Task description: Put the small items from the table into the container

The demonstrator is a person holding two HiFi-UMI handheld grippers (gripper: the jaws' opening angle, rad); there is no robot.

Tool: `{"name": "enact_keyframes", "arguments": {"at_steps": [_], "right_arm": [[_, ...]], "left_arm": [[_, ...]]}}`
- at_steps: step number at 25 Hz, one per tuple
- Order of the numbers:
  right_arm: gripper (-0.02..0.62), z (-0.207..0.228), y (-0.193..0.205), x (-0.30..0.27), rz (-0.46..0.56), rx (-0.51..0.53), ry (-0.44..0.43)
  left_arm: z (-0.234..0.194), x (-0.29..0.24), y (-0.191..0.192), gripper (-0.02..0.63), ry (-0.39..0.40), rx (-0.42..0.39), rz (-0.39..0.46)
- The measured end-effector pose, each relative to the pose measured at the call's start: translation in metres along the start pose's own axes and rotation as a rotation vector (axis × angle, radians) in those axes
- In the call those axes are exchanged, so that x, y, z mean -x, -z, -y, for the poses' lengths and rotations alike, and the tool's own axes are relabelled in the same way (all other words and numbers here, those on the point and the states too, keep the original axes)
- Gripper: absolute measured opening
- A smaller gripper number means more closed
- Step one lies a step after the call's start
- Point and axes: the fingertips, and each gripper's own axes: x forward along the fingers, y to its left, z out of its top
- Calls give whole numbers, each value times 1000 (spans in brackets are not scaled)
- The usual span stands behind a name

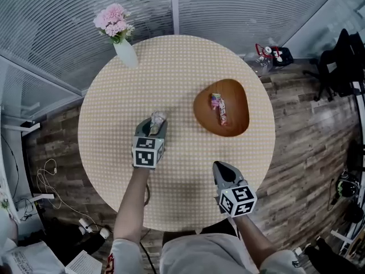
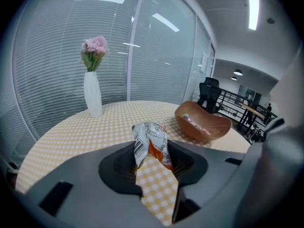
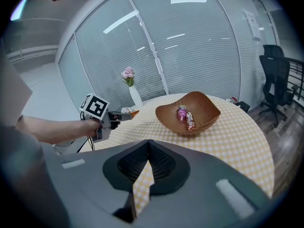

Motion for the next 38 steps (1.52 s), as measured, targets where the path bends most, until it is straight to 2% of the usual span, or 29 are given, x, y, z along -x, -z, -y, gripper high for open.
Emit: {"name": "enact_keyframes", "arguments": {"at_steps": [8, 13, 16, 17, 18, 23, 30, 31, 32, 35, 37, 38], "right_arm": [[2, 22, -1, 20, 20, -32, -6], [2, 42, -4, 36, 35, -47, 0], [2, 57, -4, 46, 38, -59, 8], [2, 63, -5, 49, 38, -62, 11], [2, 68, -5, 52, 39, -66, 14], [2, 88, -3, 60, 41, -87, 22], [2, 95, -5, 62, 46, -86, 4], [2, 94, -6, 62, 46, -83, -2], [2, 93, -6, 62, 46, -79, -8], [2, 88, -10, 62, 44, -65, -30], [2, 82, -12, 62, 43, -53, -49], [2, 79, -13, 61, 42, -45, -60]], "left_arm": [[101, 0, -42, 166, 130, -67, 59], [151, -28, -55, 166, 168, -86, 56], [175, -42, -59, 174, 212, -65, 76], [182, -46, -60, 241, 226, -54, 81], [188, -50, -60, 336, 235, -46, 78], [201, -61, -56, 350, 225, -51, 55], [200, -47, -62, 348, 177, -57, 106], [198, -42, -63, 342, 168, -60, 115], [196, -37, -63, 309, 156, -61, 127], [182, -18, -65, 158, 83, -71, 175], [172, -2, -65, 10, 22, -75, 209], [168, 6, -63, 6, 2, -66, 219]]}}
